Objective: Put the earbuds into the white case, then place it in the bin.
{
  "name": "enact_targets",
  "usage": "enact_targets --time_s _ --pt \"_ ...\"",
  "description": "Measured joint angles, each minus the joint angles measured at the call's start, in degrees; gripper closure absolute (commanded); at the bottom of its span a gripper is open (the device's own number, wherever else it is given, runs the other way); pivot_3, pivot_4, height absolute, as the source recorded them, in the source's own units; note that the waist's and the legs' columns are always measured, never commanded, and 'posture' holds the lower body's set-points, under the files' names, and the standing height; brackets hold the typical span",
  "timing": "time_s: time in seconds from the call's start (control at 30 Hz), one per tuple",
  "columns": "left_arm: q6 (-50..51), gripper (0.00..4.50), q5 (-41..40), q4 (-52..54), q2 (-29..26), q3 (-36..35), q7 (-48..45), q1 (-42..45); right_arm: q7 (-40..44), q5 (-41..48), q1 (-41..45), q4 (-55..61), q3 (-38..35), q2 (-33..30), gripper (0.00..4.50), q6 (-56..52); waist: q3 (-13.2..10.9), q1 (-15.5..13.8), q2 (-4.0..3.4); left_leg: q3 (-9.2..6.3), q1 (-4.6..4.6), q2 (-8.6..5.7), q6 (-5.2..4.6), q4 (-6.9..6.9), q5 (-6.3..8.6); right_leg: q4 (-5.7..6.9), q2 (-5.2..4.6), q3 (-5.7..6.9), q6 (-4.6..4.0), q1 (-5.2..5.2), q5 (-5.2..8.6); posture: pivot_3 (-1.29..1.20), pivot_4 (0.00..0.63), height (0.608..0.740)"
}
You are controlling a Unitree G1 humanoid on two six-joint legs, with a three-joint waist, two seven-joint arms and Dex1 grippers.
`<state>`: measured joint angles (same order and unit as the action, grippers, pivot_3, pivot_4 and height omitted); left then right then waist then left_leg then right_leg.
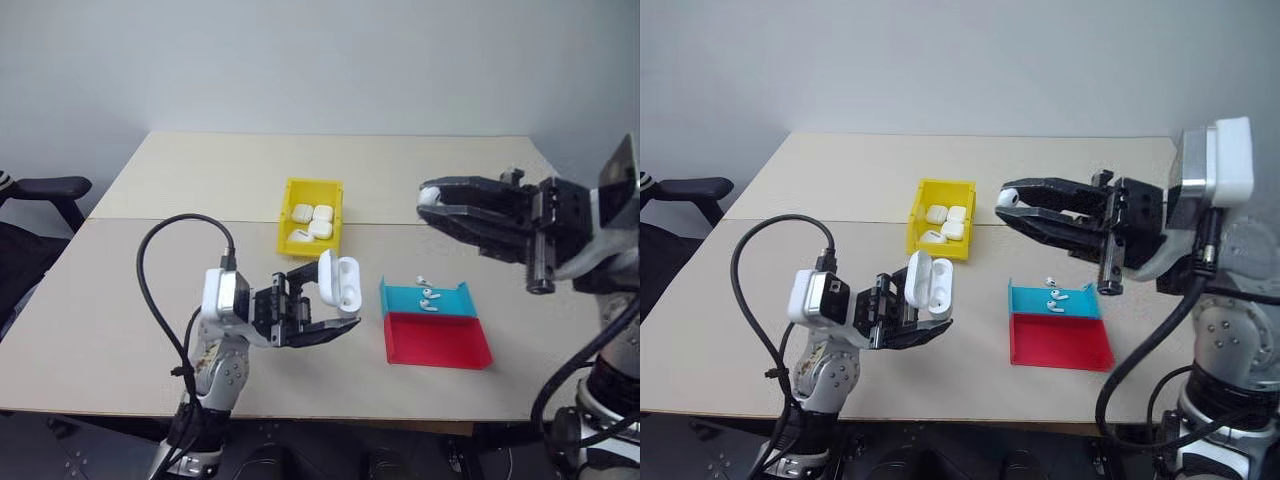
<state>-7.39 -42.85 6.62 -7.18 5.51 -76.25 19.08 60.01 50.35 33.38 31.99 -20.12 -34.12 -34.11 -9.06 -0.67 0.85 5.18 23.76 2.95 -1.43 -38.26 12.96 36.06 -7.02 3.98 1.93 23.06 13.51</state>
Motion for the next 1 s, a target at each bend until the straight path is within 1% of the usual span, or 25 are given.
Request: enact_targets --time_s 0.1,0.27,0.43,0.6,1.0 --pt "-0.05 1.76 0.09 -0.86 1.22 0.36 -0.23 0.76 -0.55 -0.08 -0.68 0.57 3.86 2.02 3.63 2.47 0.0 0.06 0.0 -0.01 0.0 0.0 0.0 0.0 0.0 0.01 0.0 -0.02 0.0 0.02 0.0 0.0 0.15 0.74" --pt "-0.07 1.76 0.43 -1.13 1.8 0.53 -0.84 1.07 -1.27 -1.11 -0.68 0.43 7.71 3.55 3.63 6.06 0.0 0.07 0.0 -0.02 0.0 0.0 0.0 0.0 0.0 0.02 0.01 -0.02 0.0 0.03 0.0 0.0 0.15 0.74" --pt "-0.18 1.76 1.26 -1.27 2.07 0.47 -0.89 1.11 -1.22 -1.69 -0.77 0.01 10.61 3.81 3.63 8.18 0.0 0.02 0.0 -0.06 0.0 0.0 0.0 0.0 0.0 0.0 0.01 -0.02 0.0 0.02 0.0 0.0 0.15 0.74" --pt "-0.23 1.76 1.64 -1.26 2.43 0.47 -0.8 1.14 -0.23 -3.14 -2.99 -0.25 13.28 3.67 3.63 9.84 0.0 0.01 0.0 -0.08 0.0 0.0 0.0 0.0 0.0 0.0 0.01 -0.02 0.0 0.02 0.0 0.0 0.15 0.74" --pt "-0.24 1.76 2.27 -1.26 2.65 0.35 -0.74 1.09 1.81 -6.79 -4.86 -2.23 14.93 2.1 3.63 14.61 0.0 0.01 0.0 -0.1 0.0 0.0 0.0 0.0 0.0 -0.01 0.01 -0.02 0.0 0.02 0.0 0.0 0.15 0.74"
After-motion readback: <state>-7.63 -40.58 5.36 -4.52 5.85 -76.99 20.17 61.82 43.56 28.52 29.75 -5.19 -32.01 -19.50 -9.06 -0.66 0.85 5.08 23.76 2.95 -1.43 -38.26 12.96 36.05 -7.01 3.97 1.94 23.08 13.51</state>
